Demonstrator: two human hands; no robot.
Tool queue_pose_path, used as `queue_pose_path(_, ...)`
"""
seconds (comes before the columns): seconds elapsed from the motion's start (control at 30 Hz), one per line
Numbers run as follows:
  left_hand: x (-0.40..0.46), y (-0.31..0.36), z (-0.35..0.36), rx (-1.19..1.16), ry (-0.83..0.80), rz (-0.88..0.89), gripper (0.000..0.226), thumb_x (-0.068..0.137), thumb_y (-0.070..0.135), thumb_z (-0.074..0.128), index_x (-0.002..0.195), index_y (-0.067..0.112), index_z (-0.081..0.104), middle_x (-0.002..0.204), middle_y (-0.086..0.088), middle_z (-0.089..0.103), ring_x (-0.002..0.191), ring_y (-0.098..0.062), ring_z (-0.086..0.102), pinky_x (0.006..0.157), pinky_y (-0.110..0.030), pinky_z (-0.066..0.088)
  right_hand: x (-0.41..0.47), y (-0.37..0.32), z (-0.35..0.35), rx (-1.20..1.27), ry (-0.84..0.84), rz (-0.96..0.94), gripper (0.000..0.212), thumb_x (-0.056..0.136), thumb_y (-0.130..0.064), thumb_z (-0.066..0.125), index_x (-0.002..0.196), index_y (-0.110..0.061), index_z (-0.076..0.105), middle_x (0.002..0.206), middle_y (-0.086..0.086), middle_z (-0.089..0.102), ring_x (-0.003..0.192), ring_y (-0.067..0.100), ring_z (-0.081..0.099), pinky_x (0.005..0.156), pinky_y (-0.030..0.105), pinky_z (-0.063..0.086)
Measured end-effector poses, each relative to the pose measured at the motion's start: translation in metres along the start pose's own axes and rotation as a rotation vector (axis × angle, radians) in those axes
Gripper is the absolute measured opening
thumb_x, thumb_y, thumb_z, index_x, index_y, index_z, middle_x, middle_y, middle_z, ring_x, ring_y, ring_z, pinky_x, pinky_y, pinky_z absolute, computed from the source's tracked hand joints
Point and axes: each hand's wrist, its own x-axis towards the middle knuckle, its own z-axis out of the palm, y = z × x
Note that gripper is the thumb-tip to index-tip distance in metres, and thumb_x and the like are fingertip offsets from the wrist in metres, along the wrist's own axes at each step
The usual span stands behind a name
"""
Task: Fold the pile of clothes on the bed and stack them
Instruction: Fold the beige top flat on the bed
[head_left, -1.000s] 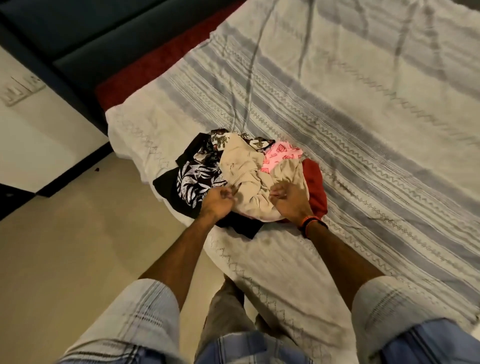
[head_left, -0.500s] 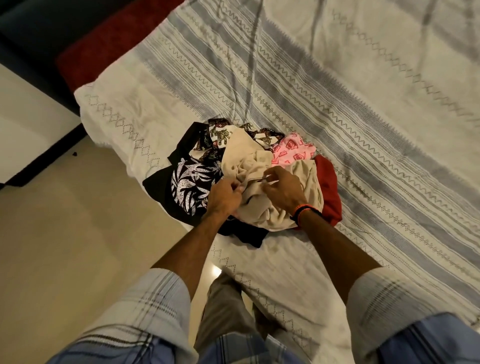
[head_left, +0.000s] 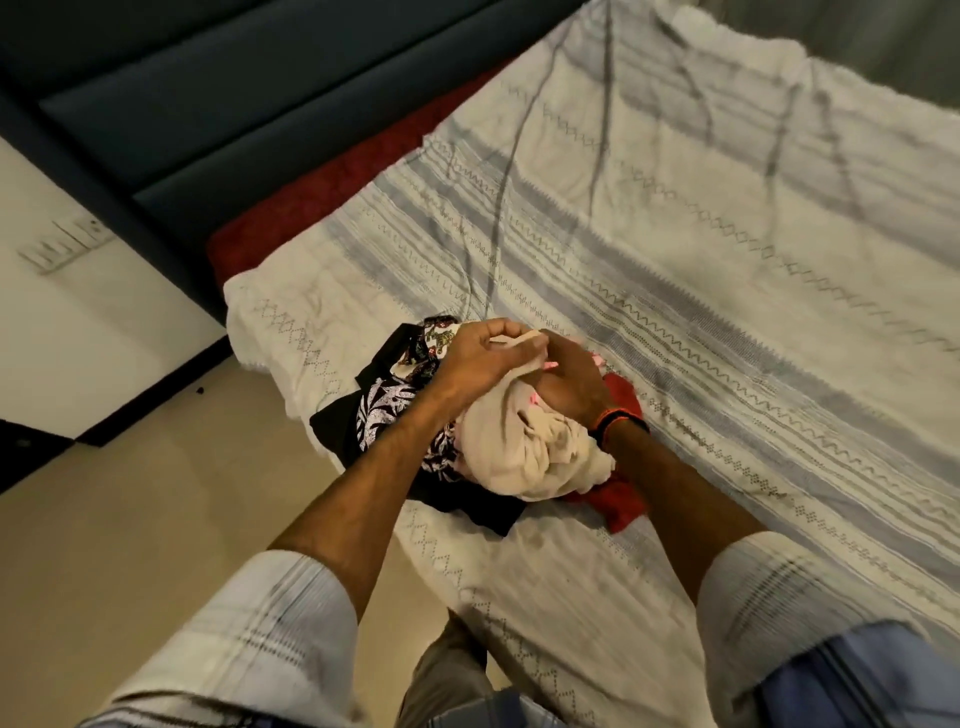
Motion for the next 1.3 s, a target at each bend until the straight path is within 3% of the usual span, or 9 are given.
queue_pose_path(0.13,-0.024,0.028,0.007,0.189,0.091,0.054,0.056,0.060,0.019,0.093,0.109,0.008,0.067,0.102,0.000,0.069,0.084,-0.006,0.063,0.063,-0.015,0.051,-0.019,-0.022,-0.033,-0.036,0.139,-0.055,0.027,0.074,-0.029,0.051,0.083,-0.006,0.062,0.078,0.006,0.066,0.074,0.024,0.057,0.061,0.026,0.041)
queue_pose_path(0.27,-0.040,0.030,0.010,0.322,0.135,0.106,0.068,0.040,0.044,0.093,0.099,0.022,0.067,0.100,0.001,0.072,0.092,-0.016,0.067,0.083,-0.042,0.058,-0.036,-0.046,-0.057,-0.005,0.244,-0.165,0.022,0.068,-0.024,0.045,0.067,-0.003,0.052,0.064,0.014,0.056,0.063,0.026,0.049,0.059,0.037,0.034)
queue_pose_path(0.4,-0.055,0.041,0.020,0.331,0.240,0.142,0.065,0.052,0.057,0.082,0.108,0.029,0.064,0.107,0.008,0.069,0.097,-0.014,0.066,0.085,-0.039,0.057,-0.051,-0.071,-0.079,0.021,0.288,-0.205,0.023,0.072,-0.023,0.048,0.070,-0.001,0.054,0.068,0.014,0.059,0.068,0.028,0.054,0.061,0.039,0.040)
queue_pose_path(0.5,-0.061,0.062,0.030,0.324,0.203,0.202,0.035,0.074,0.033,0.080,0.105,0.024,0.067,0.096,0.006,0.070,0.088,-0.016,0.066,0.075,-0.029,0.052,-0.062,-0.087,-0.096,0.030,0.316,-0.229,0.017,0.081,-0.017,0.056,0.065,-0.013,0.051,0.063,0.001,0.054,0.062,0.018,0.049,0.058,0.032,0.036)
queue_pose_path(0.57,-0.062,0.078,0.037,0.312,0.178,0.256,0.022,0.080,0.021,0.068,0.102,0.019,0.069,0.087,0.002,0.069,0.080,-0.021,0.065,0.067,-0.030,0.051,-0.068,-0.097,-0.110,0.039,0.368,-0.235,0.032,0.084,-0.014,0.064,0.060,-0.024,0.045,0.058,-0.008,0.049,0.059,0.012,0.046,0.055,0.025,0.033)
queue_pose_path(0.83,-0.068,0.143,0.062,0.042,0.136,0.340,0.019,0.097,0.008,0.049,0.103,0.010,0.066,0.085,-0.008,0.066,0.061,-0.020,0.059,0.060,-0.032,0.049,-0.100,-0.114,-0.163,-0.060,0.404,-0.219,0.045,0.077,-0.052,0.076,0.059,-0.018,0.053,0.056,-0.006,0.050,0.058,0.014,0.047,0.057,0.033,0.033)
queue_pose_path(1.0,-0.078,0.170,0.081,-0.091,0.028,0.393,0.017,0.100,0.004,0.043,0.093,0.012,0.057,0.071,-0.001,0.058,0.050,-0.008,0.054,0.051,-0.022,0.046,-0.126,-0.097,-0.180,-0.158,0.280,-0.012,0.046,0.074,-0.046,0.080,0.055,-0.021,0.047,0.056,-0.004,0.044,0.057,0.016,0.042,0.060,0.034,0.031)
queue_pose_path(1.13,-0.082,0.172,0.092,-0.140,0.022,0.382,0.014,0.098,0.005,0.047,0.094,0.011,0.059,0.074,-0.003,0.061,0.058,-0.011,0.056,0.055,-0.026,0.047,-0.154,-0.086,-0.190,-0.057,0.450,0.075,0.048,0.084,-0.039,0.073,0.049,-0.022,0.045,0.053,-0.007,0.044,0.056,0.015,0.041,0.059,0.032,0.028)
queue_pose_path(1.3,-0.078,0.160,0.107,0.103,0.076,0.378,0.012,0.090,0.025,0.063,0.084,0.015,0.064,0.081,-0.004,0.066,0.082,-0.024,0.060,0.079,-0.043,0.053,-0.180,-0.092,-0.208,0.128,0.705,0.040,0.035,0.091,-0.033,0.062,0.061,-0.014,0.058,0.065,-0.001,0.057,0.066,0.016,0.049,0.065,0.033,0.036)
